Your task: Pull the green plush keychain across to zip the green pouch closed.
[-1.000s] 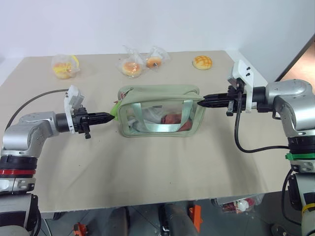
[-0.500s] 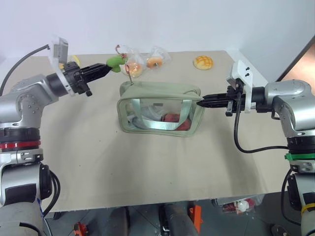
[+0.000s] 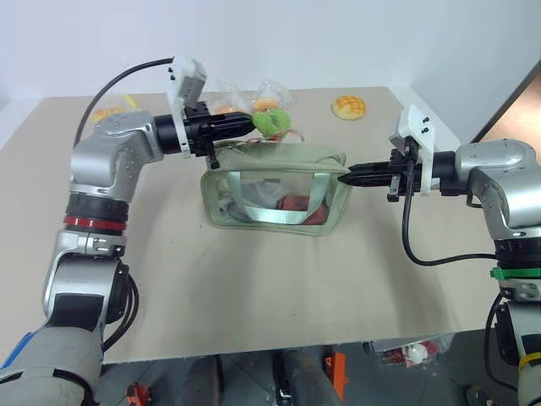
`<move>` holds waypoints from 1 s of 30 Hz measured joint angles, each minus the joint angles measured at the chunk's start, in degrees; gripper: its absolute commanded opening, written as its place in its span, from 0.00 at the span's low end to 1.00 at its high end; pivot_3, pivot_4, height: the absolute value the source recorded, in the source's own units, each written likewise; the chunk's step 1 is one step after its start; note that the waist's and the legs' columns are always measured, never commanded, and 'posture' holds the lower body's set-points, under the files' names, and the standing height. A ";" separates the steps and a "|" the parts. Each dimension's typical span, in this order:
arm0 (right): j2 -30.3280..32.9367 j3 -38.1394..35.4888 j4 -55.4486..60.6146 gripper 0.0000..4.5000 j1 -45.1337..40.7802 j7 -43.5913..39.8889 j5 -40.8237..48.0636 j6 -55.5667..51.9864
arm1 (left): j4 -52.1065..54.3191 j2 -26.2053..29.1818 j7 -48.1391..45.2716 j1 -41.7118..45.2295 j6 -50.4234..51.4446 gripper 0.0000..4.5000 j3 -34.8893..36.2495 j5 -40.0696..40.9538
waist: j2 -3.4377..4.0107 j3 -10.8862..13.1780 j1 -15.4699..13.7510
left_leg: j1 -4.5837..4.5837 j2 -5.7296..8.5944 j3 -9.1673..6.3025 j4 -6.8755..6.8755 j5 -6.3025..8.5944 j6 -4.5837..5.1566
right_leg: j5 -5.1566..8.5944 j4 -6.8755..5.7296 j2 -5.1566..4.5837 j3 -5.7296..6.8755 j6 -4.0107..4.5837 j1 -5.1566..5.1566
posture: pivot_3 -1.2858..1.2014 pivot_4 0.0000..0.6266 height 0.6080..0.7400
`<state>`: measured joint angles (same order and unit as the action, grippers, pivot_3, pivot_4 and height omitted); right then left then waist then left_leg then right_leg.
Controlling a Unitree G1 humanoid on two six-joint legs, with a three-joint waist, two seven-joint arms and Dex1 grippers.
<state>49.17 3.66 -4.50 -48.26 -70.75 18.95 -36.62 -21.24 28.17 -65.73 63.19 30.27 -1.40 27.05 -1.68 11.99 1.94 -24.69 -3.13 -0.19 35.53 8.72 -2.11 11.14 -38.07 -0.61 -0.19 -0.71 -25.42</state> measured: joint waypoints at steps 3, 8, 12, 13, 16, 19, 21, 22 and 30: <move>0.09 -0.07 0.23 0.00 0.14 0.15 0.07 -0.37 | 1.17 0.07 -2.27 -0.27 0.03 0.01 -1.20 -0.39 | 0.00 0.00 0.05 | 0.00 -0.01 -0.01 -0.01 0.00 0.00 | 0.00 0.00 0.02 0.00 0.01 -0.01 | 0.52 0.24 1.00; 0.21 -0.07 0.40 0.00 0.15 0.27 0.25 -0.38 | 2.07 2.45 -3.69 -2.23 1.50 0.28 -0.80 -0.20 | 0.00 0.00 0.12 | 0.00 -0.01 -0.01 0.00 0.00 0.00 | 0.00 0.00 0.02 0.00 0.01 -0.01 | 0.52 0.24 1.00; 0.21 -0.07 0.39 0.00 0.14 0.47 0.38 -0.35 | 2.45 5.29 -4.96 -2.74 3.90 0.59 0.68 0.98 | 0.00 0.00 0.09 | -0.02 0.00 -0.01 0.00 0.00 0.00 | 0.00 0.01 -0.01 0.01 0.00 0.00 | 0.52 0.24 1.00; 0.20 -0.07 0.38 0.00 0.12 0.60 0.39 -0.32 | 2.58 5.78 -4.88 -2.79 3.90 0.67 0.93 0.94 | 0.00 0.00 0.09 | -0.03 0.00 -0.01 0.01 0.00 0.00 | 0.00 0.01 -0.01 0.01 0.00 0.00 | 0.52 0.24 1.00; 0.17 -0.07 0.35 0.00 0.10 0.71 0.40 -0.26 | 2.58 7.41 -4.77 -2.90 3.86 0.73 1.40 0.58 | 0.00 0.00 0.08 | -0.02 0.00 -0.02 0.01 0.00 0.00 | 0.00 0.01 -0.01 0.02 0.00 0.00 | 0.52 0.24 1.00; -0.10 -0.05 0.32 0.00 0.02 0.73 0.40 -0.14 | 2.58 9.08 -4.78 -3.00 4.19 0.73 1.84 0.79 | 0.00 0.00 0.16 | -0.01 -0.01 -0.01 0.01 0.00 0.00 | 0.00 0.00 0.00 0.02 0.00 -0.01 | 0.52 0.24 1.00; -0.38 0.02 0.28 0.00 -0.12 0.73 0.40 0.13 | 2.58 11.09 -4.92 -3.05 5.71 0.73 3.74 2.06 | 0.00 0.00 0.44 | -0.02 -0.03 -0.02 -0.01 0.00 0.00 | 0.01 0.00 0.01 0.02 0.01 -0.03 | 0.52 0.24 1.00; -0.38 0.02 0.25 0.00 -0.12 0.73 0.41 0.21 | 2.59 12.26 -5.05 -3.06 6.35 0.73 4.70 2.58 | 0.00 0.00 0.52 | -0.02 -0.03 -0.01 -0.02 0.00 0.00 | 0.02 0.00 0.02 0.01 0.03 -0.03 | 0.52 0.24 1.00; -0.48 0.15 -0.12 0.00 -0.32 0.69 0.42 0.29 | 9.78 20.31 -10.02 -15.15 12.63 0.73 6.87 6.57 | 0.00 0.00 0.65 | 0.00 -0.05 -0.02 -0.05 0.01 0.02 | 0.21 0.00 0.01 0.06 0.33 -0.03 | 0.52 0.24 1.00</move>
<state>48.69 3.81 -4.61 -48.57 -70.06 19.37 -36.33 -11.46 48.48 -75.75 48.04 42.91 5.47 33.62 -1.69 11.99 2.59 -24.69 -3.18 -0.21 35.48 8.73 -2.09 11.35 -38.07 -0.61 -0.13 -0.39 -25.44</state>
